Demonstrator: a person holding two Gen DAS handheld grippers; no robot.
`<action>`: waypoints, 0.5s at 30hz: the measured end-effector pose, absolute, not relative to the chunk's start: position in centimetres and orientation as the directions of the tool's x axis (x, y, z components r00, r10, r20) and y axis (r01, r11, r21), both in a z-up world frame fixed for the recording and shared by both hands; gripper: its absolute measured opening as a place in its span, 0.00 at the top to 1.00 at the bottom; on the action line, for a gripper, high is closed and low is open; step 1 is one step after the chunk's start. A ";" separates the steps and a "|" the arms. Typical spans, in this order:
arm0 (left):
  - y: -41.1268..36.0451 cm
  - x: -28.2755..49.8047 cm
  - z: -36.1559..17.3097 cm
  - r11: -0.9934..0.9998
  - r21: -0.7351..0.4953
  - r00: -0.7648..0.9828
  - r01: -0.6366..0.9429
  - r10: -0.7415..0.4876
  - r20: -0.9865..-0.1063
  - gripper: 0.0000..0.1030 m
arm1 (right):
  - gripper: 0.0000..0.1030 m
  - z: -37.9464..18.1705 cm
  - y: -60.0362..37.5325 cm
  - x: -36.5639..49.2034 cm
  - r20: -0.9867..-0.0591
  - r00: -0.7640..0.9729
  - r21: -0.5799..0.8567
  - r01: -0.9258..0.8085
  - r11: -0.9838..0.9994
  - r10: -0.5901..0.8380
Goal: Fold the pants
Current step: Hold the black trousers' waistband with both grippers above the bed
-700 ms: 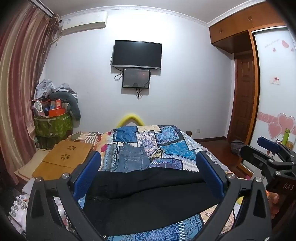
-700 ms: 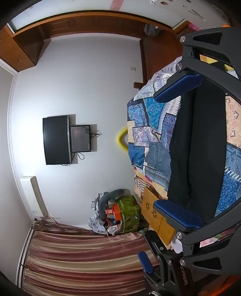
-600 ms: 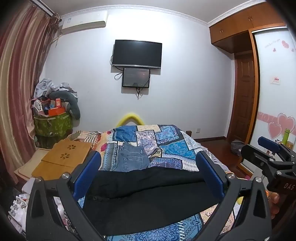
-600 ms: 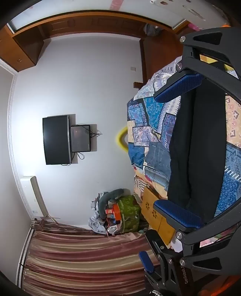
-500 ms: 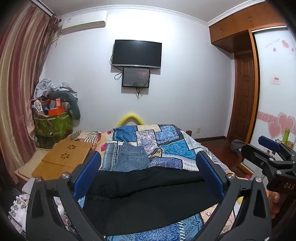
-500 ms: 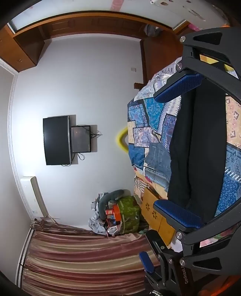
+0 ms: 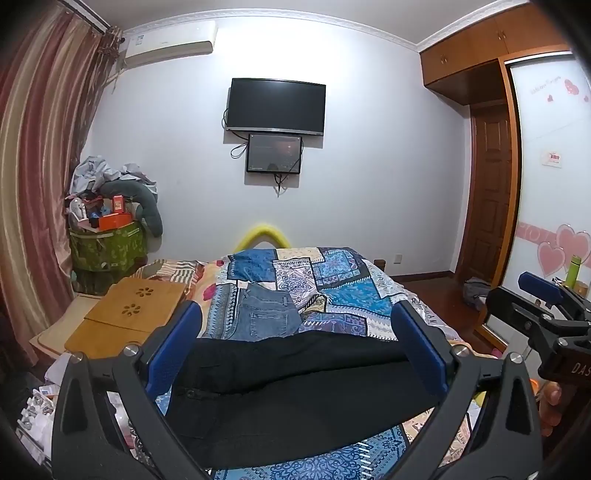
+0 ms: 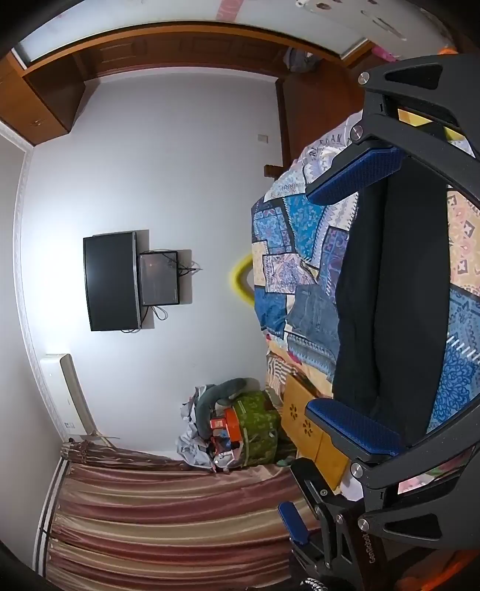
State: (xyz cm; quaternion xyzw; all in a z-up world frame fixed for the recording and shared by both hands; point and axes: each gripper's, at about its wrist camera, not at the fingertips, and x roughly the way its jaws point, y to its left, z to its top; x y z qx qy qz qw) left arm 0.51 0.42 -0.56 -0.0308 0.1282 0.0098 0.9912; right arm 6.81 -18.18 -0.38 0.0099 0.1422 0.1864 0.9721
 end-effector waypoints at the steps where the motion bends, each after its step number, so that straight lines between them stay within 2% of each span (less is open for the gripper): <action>1: 0.5 0.5 -0.6 0.998 -0.058 0.967 -0.028 0.013 -0.254 0.00 | 0.00 -0.3 -18.2 6.9 -0.273 0.890 0.072 -0.360 0.930 0.366; 15: 0.5 0.4 -0.9 0.998 -0.057 0.967 -0.036 0.021 -0.253 0.00 | 0.00 -0.3 -18.3 6.5 -0.261 0.893 0.070 -0.360 0.930 0.365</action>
